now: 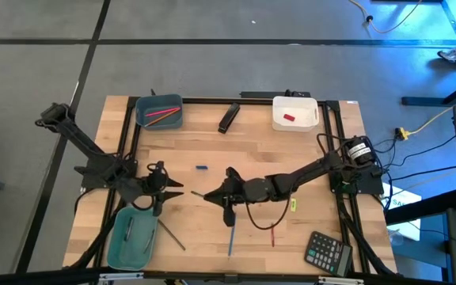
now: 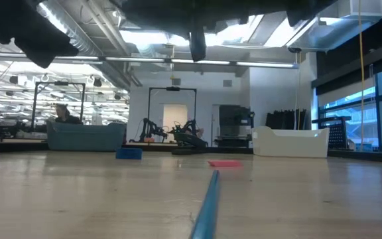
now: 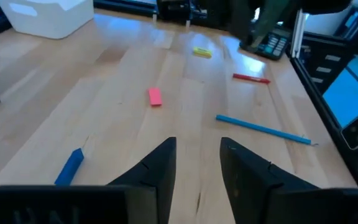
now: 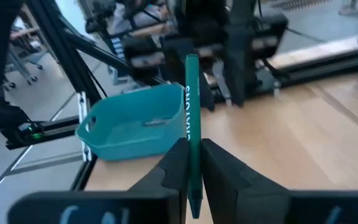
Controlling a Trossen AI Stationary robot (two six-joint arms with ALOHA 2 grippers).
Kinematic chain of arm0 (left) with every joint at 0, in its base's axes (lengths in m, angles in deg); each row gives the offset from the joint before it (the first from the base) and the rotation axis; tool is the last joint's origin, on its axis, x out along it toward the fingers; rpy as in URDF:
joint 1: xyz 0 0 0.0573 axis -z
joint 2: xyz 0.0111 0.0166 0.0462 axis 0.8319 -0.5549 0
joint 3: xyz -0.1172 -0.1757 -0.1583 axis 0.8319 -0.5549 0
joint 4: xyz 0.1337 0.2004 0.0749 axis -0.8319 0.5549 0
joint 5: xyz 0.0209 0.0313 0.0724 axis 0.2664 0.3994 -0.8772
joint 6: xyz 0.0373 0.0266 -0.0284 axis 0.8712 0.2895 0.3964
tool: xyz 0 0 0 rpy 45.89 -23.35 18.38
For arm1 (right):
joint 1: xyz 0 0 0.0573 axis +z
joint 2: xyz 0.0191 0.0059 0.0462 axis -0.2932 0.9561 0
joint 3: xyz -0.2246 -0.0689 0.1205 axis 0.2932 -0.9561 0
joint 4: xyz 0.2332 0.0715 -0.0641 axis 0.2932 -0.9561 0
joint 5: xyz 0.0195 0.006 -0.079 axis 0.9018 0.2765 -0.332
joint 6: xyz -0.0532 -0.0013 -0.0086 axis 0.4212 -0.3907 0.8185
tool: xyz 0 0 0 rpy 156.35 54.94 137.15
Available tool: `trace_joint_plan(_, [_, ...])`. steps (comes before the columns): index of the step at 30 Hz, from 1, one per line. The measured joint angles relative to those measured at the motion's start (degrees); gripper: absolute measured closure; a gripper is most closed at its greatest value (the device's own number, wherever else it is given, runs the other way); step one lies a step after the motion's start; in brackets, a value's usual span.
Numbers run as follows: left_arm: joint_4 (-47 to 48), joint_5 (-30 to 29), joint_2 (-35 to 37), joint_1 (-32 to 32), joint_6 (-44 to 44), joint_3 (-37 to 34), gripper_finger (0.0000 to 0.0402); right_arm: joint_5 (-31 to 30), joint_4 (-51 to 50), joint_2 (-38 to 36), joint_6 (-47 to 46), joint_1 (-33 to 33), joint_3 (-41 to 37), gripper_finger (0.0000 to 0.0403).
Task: Sort crayons/erasers/pens/pencils in bins
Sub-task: Put the green crayon into the green bin
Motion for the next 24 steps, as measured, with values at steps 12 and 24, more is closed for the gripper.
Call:
trace_joint_plan(12, [-2.3,0.1,0.0,-3.3,3.1,-0.4,0.022,0.8,1.9,0.0,2.4,0.0,0.0,0.0358])
trace_joint_plan(24, [-18.4,6.8,-0.4,-6.7,18.4,-0.4,0.0222,0.9,3.5,0.0,5.7,0.3,0.0,0.0358])
